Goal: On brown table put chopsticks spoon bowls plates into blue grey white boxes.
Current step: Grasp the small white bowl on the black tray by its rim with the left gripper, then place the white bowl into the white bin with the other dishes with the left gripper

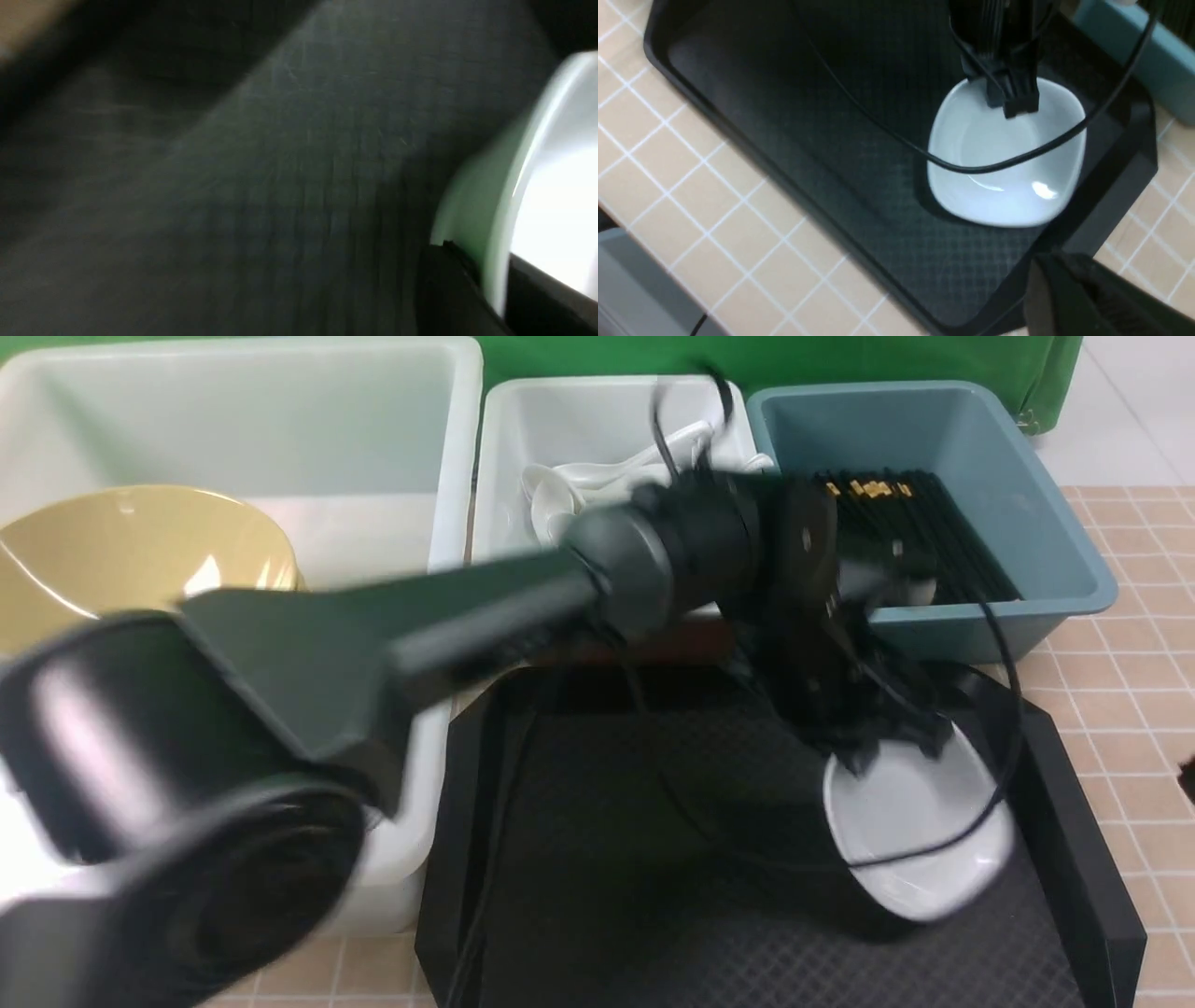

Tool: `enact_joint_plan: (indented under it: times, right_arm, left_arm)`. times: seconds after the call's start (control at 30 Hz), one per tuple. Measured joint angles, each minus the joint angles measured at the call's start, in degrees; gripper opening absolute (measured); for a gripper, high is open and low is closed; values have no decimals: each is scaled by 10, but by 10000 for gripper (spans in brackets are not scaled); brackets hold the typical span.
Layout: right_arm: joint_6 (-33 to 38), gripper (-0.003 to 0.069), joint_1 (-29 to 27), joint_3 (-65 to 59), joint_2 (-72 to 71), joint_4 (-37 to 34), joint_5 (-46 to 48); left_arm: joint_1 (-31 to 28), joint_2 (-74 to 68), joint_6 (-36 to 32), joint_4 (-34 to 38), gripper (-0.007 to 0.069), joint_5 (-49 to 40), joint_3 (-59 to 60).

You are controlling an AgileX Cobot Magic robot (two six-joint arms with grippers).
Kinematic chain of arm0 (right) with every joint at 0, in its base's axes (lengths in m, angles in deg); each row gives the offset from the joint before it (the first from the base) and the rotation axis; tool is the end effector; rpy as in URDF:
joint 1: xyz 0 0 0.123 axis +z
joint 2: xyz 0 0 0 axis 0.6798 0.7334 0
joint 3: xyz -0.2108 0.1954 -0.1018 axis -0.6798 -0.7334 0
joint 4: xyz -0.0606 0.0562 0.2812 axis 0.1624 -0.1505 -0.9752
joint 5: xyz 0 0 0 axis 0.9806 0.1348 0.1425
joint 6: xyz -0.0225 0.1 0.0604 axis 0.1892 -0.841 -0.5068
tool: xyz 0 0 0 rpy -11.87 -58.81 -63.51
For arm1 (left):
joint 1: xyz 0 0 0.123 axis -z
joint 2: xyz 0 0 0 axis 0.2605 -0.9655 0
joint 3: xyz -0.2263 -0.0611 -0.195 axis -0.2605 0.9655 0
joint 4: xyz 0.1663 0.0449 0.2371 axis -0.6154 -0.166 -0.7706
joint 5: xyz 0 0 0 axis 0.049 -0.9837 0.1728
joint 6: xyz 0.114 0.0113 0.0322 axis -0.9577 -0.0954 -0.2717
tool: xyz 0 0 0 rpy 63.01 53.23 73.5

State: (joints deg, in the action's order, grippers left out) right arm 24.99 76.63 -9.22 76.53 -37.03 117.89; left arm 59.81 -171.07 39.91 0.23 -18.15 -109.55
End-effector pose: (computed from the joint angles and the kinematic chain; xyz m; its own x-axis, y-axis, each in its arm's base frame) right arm 0.1547 0.0966 0.3890 -0.5539 -0.5688 -0.6080 -0.6301 0.7637 -0.1405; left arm 0.3675 -0.4009 0.2096 -0.7068 0.5673 -0.4226 0.6910 0.6818 -0.2403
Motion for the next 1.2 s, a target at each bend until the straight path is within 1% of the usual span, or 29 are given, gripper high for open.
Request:
enact_joint_plan:
  times: [0.03,0.07,0.13,0.17,0.2,0.27,0.33,0.4,0.43,0.47,0.53,0.57,0.6,0.7,0.73,0.77,0.83,0.87,0.97,1.0,1.03,1.07,1.17,1.2]
  right_arm:
    - [13,38,1,16,14,-8,-7]
    - [15,38,1,19,16,-9,-8]
    - [31,38,14,55,54,-14,-19]
    - [33,38,14,59,58,-14,-20]
    - [40,38,34,90,88,-14,-26]
    - [46,38,64,124,125,-14,-33]
    - [52,38,101,161,166,-14,-40]
    - [59,38,146,200,208,-14,-44]
    - [64,38,160,212,220,-14,-46]
    - [71,38,187,233,243,-16,-47]
    - [83,38,216,265,277,-20,-49]
    - [84,38,216,265,280,-20,-49]
    - [91,38,227,279,296,-21,-49]
    - [99,38,233,298,325,-20,-50]
    - [99,38,233,299,326,-20,-50]
    - [100,38,233,301,331,-19,-52]
    - [99,38,233,300,335,-16,-54]
    - [100,38,233,300,338,-15,-55]
    - [100,38,233,300,340,-13,-54]
    - [100,38,233,300,340,-13,-54]
    - [101,38,233,300,340,-12,-51]
    - [101,38,233,300,340,-12,-48]
    - [101,39,233,300,340,-11,-41]
    - [101,40,233,300,340,-10,-34]
  left_arm:
    - [-10,43,-4,-22,5,-26,-3]
    - [-11,49,-5,-28,5,-28,-4]
    - [-32,125,-6,-64,5,-70,-5]
    - [-34,130,-6,-64,5,-74,-5]
    - [-54,174,-6,-85,5,-118,-8]
    - [-80,218,-6,-100,5,-157,-6]
    - [-111,265,-7,-106,5,-170,10]
    - [-153,318,-6,-107,5,-174,50]
    - [-171,335,-6,-107,5,-174,72]
    - [-200,377,-4,-107,5,-172,108]
    - [-250,428,-4,-107,5,-161,169]
    - [-255,441,-4,-107,5,-160,176]
    - [-297,482,-5,-108,5,-152,223]
    - [-399,542,-27,-97,5,-147,318]
    - [-412,544,-28,-94,5,-145,329]
    - [-449,548,-43,-80,5,-135,358]
    - [-491,544,-69,-53,5,-114,392]
    - [-522,530,-99,-25,5,-97,416]
    - [-544,499,-171,25,5,-75,439]
    - [-544,497,-180,32,5,-74,439]
    - [-545,480,-213,62,7,-68,440]
    - [-545,470,-230,79,9,-66,441]
    - [-542,453,-254,91,27,-68,441]
    - [-537,441,-264,79,62,-70,441]
